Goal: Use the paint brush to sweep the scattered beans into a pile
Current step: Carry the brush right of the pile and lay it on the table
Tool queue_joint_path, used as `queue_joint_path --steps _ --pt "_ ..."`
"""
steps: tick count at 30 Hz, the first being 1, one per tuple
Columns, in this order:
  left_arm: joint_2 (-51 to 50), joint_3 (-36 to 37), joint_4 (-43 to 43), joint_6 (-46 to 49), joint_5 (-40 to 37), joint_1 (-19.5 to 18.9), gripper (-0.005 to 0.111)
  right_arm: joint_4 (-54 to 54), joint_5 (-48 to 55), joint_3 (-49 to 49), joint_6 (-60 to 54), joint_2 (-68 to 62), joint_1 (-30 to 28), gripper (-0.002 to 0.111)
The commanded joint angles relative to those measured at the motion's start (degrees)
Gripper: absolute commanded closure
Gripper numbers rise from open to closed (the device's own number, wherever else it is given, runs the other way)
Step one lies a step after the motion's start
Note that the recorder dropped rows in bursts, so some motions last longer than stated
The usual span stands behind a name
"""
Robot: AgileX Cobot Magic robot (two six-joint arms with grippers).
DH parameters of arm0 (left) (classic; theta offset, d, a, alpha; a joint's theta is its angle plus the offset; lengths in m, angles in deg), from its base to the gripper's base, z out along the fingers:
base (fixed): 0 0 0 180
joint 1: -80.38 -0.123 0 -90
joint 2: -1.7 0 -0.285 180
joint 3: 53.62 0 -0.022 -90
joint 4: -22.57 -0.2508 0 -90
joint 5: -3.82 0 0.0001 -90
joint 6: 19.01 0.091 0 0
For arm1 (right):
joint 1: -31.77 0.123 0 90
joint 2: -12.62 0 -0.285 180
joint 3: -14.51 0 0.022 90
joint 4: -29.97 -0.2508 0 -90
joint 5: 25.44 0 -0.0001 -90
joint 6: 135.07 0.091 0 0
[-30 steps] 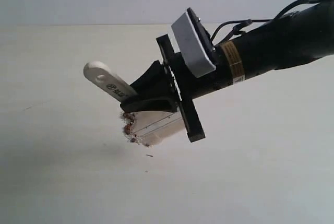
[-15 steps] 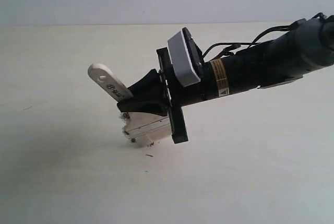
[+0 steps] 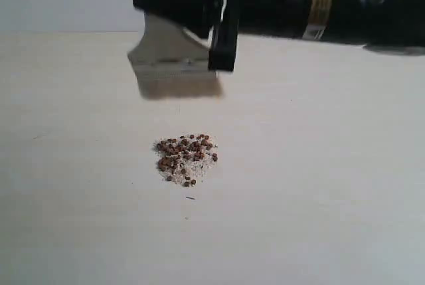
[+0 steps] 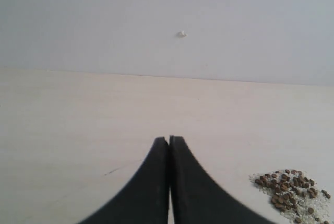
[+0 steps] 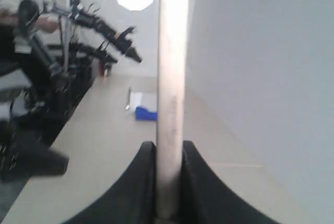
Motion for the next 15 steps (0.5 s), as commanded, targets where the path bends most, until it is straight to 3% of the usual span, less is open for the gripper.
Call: queue_joint_path --steps 1,4,10,12,15 --pt "0.4 0.2 -0.1 -0.1 0.1 0.4 0.107 -9.3 17.9 -0.3 6.2 11.0 0.1 0.108" --pt "0.4 0.2 -0.1 -0.1 0.1 0.4 0.107 -11.1 39.2 -0.3 11.0 16.4 0.1 0.108" --pt "0.4 0.2 -0.1 -0.1 0.1 0.4 0.107 -11.1 71.9 0.0 18.1 19.2 0.1 0.108" --pt "0.4 0.2 -0.1 -0.1 0.1 0.4 0.107 -15.3 79.2 0.0 18.0 18.7 0.1 0.108" --pt "0.4 0.2 -0.1 -0.1 0.1 0.4 0.107 -27.7 87.7 0.0 9.2 17.7 0.1 0.108"
